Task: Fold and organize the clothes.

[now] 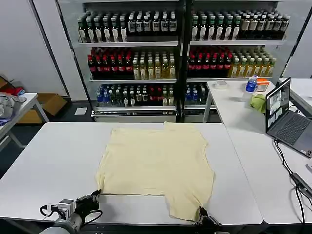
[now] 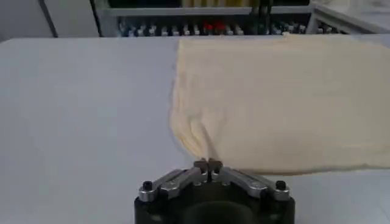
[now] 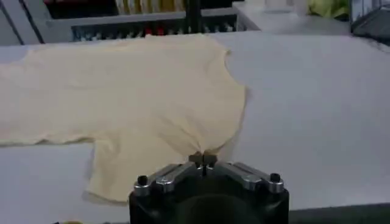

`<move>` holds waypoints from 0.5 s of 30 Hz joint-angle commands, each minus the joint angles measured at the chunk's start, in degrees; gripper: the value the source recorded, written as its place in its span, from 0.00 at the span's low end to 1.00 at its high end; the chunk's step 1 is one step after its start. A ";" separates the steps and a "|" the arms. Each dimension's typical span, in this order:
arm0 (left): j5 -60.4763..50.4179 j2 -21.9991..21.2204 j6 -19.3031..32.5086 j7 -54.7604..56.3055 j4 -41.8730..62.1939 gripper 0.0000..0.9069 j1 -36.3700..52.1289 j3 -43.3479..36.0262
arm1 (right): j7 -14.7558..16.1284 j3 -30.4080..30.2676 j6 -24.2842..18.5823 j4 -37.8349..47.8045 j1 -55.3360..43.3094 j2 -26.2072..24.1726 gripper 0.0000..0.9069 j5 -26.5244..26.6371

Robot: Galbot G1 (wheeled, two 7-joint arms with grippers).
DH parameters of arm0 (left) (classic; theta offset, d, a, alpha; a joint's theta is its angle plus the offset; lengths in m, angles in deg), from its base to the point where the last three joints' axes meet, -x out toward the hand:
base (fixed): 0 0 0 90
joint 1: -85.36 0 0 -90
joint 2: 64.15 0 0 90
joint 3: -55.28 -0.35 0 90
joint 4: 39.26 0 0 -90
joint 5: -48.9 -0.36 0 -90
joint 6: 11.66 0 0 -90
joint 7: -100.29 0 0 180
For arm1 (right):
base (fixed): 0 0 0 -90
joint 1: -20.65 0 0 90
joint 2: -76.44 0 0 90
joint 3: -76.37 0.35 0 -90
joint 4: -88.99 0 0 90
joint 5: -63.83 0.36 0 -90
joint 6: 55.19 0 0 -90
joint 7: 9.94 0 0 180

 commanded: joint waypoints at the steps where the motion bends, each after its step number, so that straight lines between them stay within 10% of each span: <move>1: 0.07 0.03 0.11 -0.01 -3.22 0.01 -1.18 1.01 | 0.48 0.26 -0.93 -2.79 1.47 -0.40 0.00 -0.47; 15: 2.52 1.48 -0.02 0.63 -11.55 0.01 -4.69 7.78 | 3.14 7.12 -3.31 -9.45 4.31 -4.55 0.00 1.20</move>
